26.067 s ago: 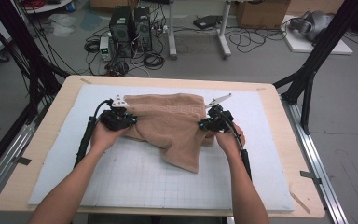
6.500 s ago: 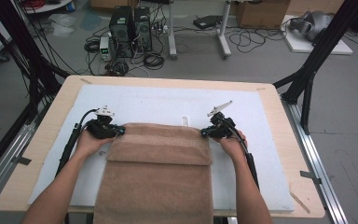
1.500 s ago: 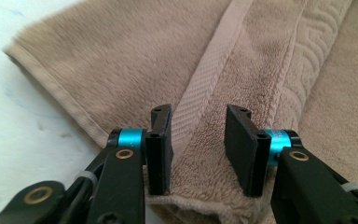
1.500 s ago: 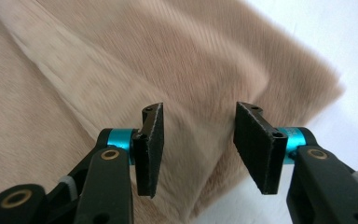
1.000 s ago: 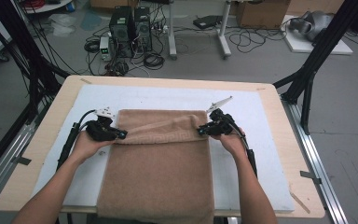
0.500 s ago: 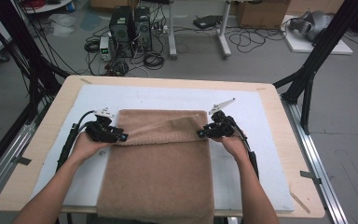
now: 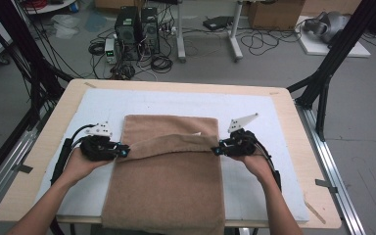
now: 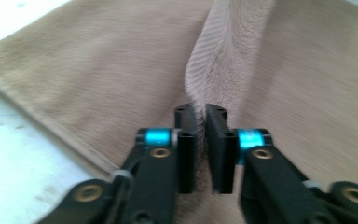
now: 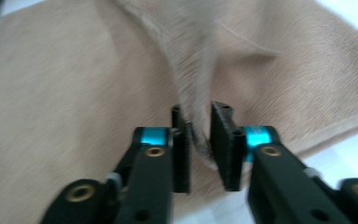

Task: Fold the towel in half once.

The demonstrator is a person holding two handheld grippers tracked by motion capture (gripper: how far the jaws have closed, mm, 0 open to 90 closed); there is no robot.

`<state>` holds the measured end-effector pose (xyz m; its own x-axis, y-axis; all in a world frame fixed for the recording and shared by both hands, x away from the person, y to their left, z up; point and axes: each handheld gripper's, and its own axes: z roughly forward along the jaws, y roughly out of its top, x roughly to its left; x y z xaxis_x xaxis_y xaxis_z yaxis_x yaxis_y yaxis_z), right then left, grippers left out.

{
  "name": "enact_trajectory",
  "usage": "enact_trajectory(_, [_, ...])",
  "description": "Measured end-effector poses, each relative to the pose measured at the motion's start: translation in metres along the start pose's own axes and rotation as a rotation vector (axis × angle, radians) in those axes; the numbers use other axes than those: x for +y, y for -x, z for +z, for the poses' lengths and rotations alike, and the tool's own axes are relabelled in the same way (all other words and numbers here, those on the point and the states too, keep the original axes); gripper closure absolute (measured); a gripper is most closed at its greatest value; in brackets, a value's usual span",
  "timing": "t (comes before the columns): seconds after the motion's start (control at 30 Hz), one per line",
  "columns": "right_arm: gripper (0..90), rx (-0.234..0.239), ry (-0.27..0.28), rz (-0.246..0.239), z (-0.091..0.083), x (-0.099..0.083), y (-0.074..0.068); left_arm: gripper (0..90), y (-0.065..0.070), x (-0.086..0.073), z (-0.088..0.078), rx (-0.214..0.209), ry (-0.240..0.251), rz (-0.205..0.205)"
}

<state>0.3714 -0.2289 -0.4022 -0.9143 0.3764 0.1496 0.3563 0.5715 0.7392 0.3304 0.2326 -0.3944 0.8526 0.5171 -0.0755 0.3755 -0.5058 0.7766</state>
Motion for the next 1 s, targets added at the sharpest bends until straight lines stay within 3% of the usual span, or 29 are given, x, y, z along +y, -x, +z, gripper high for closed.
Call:
enact_trajectory(0.07, [70.5, 0.002, 0.001, -0.016, -0.007, -0.007, -0.011, 66.0, 0.011, 0.000, -0.010, -0.032, 0.036, 0.016])
enact_trajectory(0.13, [68.0, 0.008, 0.010, -0.028, -0.014, -0.013, -0.018, 62.9, 0.018, -0.001, -0.017, -0.030, 0.044, 0.039])
enact_trajectory(0.23, [64.2, 0.026, 0.018, -0.024, -0.021, -0.017, -0.025, 61.4, 0.020, -0.003, -0.019, -0.013, 0.045, 0.043])
enact_trajectory(0.3, [61.1, 0.022, 0.022, -0.032, -0.023, -0.017, -0.028, 61.0, 0.017, -0.005, -0.015, 0.004, 0.031, 0.036])
enact_trajectory(0.43, [55.4, -0.050, -0.040, -0.035, -0.024, -0.017, -0.027, 60.1, 0.011, -0.010, 0.001, 0.017, -0.009, 0.019])
enact_trajectory(0.7, [54.0, 0.011, -0.027, -0.002, -0.032, -0.027, -0.027, 58.6, 0.004, -0.025, 0.029, 0.039, -0.104, -0.016])
enact_trajectory(0.9, [52.5, 0.035, 0.027, 0.022, -0.037, -0.031, -0.032, 59.1, 0.007, -0.031, 0.031, 0.057, -0.081, -0.027])
enact_trajectory(1.0, [52.7, 0.014, 0.027, 0.036, -0.030, -0.027, -0.031, 62.2, 0.007, -0.032, 0.031, 0.065, -0.074, -0.030])
